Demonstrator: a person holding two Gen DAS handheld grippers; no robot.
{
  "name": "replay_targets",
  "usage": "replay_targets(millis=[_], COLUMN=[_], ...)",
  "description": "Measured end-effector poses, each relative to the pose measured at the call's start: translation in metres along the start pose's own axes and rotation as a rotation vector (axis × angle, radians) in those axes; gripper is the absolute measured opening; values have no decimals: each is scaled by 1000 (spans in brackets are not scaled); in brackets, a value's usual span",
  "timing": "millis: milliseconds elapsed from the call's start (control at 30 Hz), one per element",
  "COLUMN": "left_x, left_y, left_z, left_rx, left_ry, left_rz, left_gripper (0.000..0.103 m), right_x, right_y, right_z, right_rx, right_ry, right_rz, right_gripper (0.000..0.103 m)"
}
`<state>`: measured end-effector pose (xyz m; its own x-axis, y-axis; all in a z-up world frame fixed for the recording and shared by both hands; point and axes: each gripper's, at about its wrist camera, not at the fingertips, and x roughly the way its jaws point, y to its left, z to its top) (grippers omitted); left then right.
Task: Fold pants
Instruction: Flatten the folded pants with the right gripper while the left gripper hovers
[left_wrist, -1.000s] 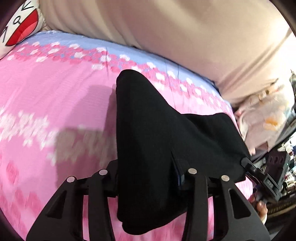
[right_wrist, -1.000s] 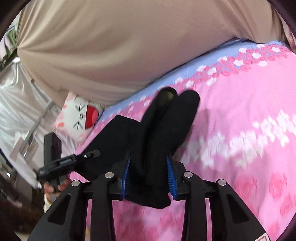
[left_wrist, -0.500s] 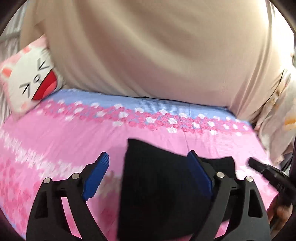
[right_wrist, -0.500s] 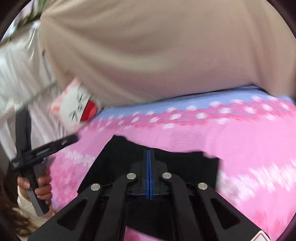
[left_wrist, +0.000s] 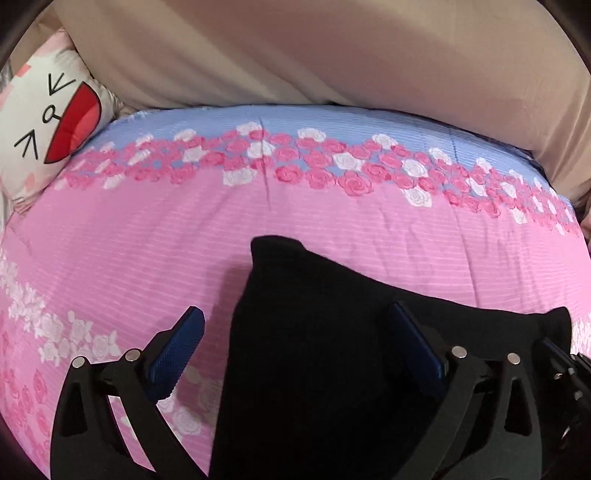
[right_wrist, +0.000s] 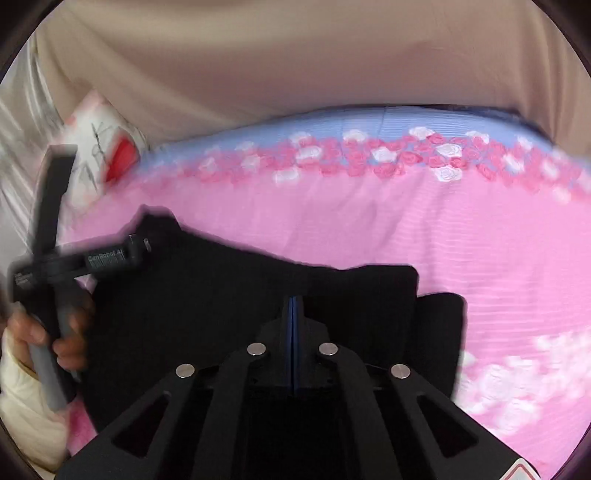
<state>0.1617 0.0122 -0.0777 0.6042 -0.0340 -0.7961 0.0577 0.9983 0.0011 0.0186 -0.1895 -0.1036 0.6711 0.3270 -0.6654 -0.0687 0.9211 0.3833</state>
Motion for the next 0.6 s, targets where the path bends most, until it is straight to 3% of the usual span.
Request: replay_targets(millis=[33, 100, 233, 333, 433, 600], left_x=[-6, -26, -59, -69, -71, -78], left_y=[1, 1, 1, -1, -4, -5], left_z=[-1, -8, -26, -39, -50, -64], left_rx=[14, 41, 78, 88, 110, 127], left_ry=[-19, -56, -100, -78, -51, -46], left_rz=[11, 26, 42, 18, 16, 34], left_gripper=[97, 97, 97, 97, 97, 97], right_x=[-15, -37, -43, -30, -51, -83], right_y=[6, 22, 21, 9, 1, -21], right_z=[0, -5, -31, -49, -48, -48], right_rx=[-4, -60, -61, -42, 24, 56], right_ry=[-37, -93, -46, -4, -31, -87], right_rz=[-11, -16, -20, -25, 28, -1], right_gripper=[0, 10, 10, 7, 5, 9])
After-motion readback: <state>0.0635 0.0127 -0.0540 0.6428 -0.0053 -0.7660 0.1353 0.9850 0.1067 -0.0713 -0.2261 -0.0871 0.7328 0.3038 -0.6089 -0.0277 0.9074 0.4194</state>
